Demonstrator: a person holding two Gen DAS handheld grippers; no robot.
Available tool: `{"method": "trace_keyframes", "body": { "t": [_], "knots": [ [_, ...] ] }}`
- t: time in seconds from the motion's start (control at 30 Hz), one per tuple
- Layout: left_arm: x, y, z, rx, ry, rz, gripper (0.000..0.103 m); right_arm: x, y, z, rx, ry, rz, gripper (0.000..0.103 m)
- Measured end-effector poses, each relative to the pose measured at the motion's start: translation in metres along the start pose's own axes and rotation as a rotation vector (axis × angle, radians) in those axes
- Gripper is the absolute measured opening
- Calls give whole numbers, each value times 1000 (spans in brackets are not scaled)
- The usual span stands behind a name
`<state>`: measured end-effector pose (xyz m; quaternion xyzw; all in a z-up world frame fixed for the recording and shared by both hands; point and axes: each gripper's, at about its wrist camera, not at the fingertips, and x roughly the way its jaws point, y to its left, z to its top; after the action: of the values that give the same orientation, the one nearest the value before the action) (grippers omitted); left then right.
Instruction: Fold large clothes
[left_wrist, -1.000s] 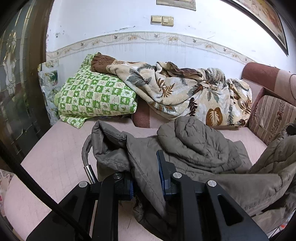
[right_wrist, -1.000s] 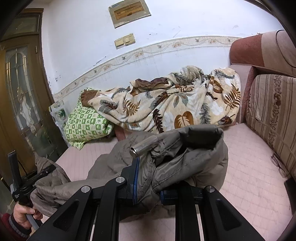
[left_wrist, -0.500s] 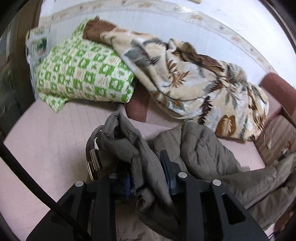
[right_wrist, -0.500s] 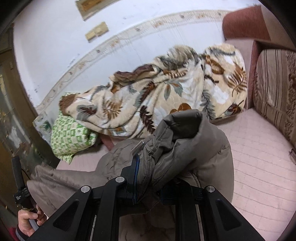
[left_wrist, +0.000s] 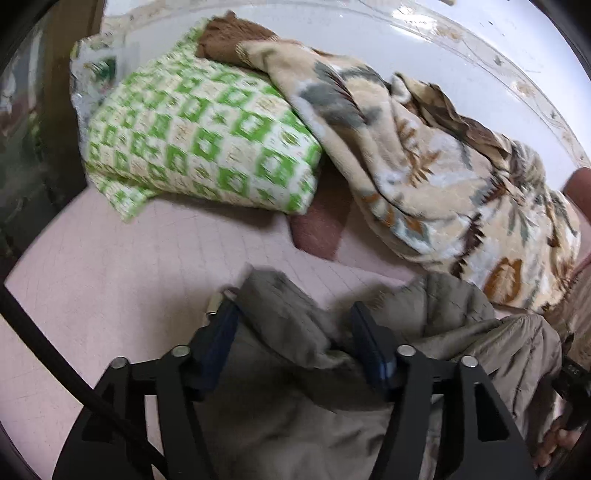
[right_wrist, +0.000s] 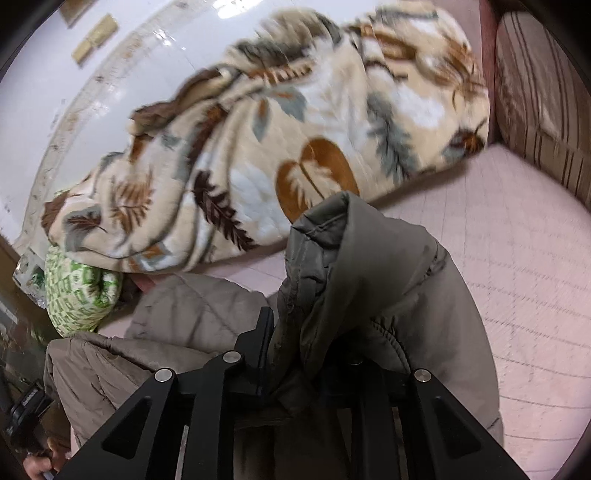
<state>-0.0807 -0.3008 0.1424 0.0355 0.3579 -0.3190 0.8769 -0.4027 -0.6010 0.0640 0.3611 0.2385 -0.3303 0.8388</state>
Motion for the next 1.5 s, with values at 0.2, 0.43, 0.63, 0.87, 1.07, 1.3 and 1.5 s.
{"method": "trace_keyframes", "body": {
  "t": [0.2,0.43,0.63,0.87,1.07,1.3,1.5],
  "knots": [
    [-13,16,4,1,-30,2,64,-2,-28,16,129,61,152,42],
    [-42,-29,-23,126,-40,-125,64,-55,-29,34,106,-36,182,54],
    [-43,-100,-71,317,17,-227,64,-70,1,7,-119,-36,84,58],
    [25,-143,-95,377,167,-112,64,-13,38,-47,-370,75,-79,58],
    [61,-148,-100,398,205,-82,74,24,25,-48,-407,134,-145,64],
    [97,-135,-98,331,235,-110,88,51,7,-51,-393,176,-137,71],
    [64,-129,-99,304,202,-107,87,44,14,-46,-376,188,-170,71]
  ]
}}
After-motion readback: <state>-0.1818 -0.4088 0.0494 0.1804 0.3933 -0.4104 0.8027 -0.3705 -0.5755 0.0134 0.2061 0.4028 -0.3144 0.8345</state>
